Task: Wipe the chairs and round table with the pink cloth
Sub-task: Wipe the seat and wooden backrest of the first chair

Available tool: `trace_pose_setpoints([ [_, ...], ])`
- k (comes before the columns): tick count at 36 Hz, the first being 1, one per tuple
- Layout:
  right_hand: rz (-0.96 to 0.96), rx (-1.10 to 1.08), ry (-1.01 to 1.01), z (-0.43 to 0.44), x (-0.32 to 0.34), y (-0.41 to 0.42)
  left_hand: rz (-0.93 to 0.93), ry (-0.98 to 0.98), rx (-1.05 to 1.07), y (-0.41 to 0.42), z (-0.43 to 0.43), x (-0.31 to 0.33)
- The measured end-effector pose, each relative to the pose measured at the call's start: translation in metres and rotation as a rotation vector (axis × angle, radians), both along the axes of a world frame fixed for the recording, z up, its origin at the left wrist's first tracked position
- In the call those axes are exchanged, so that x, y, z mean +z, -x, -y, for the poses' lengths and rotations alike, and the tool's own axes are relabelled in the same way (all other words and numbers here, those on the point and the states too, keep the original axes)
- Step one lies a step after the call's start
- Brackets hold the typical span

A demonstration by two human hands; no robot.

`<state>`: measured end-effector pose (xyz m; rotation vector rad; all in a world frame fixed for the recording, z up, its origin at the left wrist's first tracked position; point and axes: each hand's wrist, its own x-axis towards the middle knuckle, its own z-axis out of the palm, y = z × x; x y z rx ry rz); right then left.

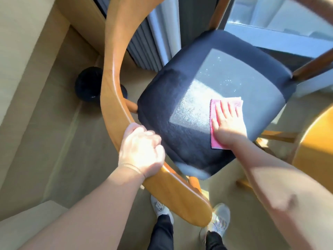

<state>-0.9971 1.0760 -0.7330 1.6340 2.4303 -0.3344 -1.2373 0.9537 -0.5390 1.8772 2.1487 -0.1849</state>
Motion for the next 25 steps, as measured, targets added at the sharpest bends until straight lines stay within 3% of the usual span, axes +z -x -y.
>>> trace_pose_setpoints([
  [6, -0.069, -0.154, -0.038, 0.039, 0.002, -0.031, -0.015, -0.105, -0.071, -0.001, -0.004, 0.002],
  [14, -0.042, -0.212, 0.004, 0.041, 0.004, -0.029, -0.028, -0.042, -0.092, 0.001, -0.005, -0.004],
  [25, -0.018, -0.001, 0.068, 0.008, 0.008, 0.024, -0.018, -0.040, -0.058, 0.003, -0.007, -0.002],
])
